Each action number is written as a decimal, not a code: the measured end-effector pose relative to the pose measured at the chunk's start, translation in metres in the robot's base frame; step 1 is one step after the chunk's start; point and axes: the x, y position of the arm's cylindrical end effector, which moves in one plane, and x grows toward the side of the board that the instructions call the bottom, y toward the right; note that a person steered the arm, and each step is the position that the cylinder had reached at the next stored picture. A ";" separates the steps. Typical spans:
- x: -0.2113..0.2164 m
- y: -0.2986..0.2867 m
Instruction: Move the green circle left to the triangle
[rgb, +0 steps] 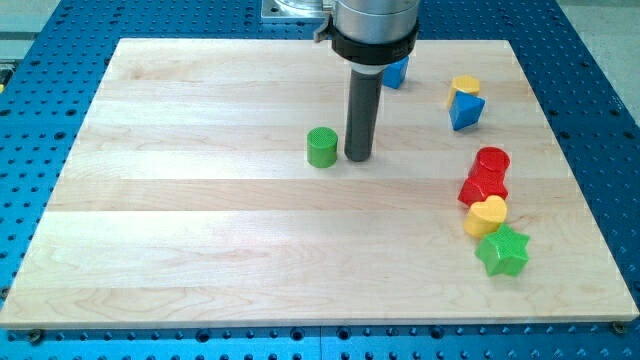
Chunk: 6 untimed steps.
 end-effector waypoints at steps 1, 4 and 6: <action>0.026 -0.036; -0.037 -0.063; -0.067 -0.097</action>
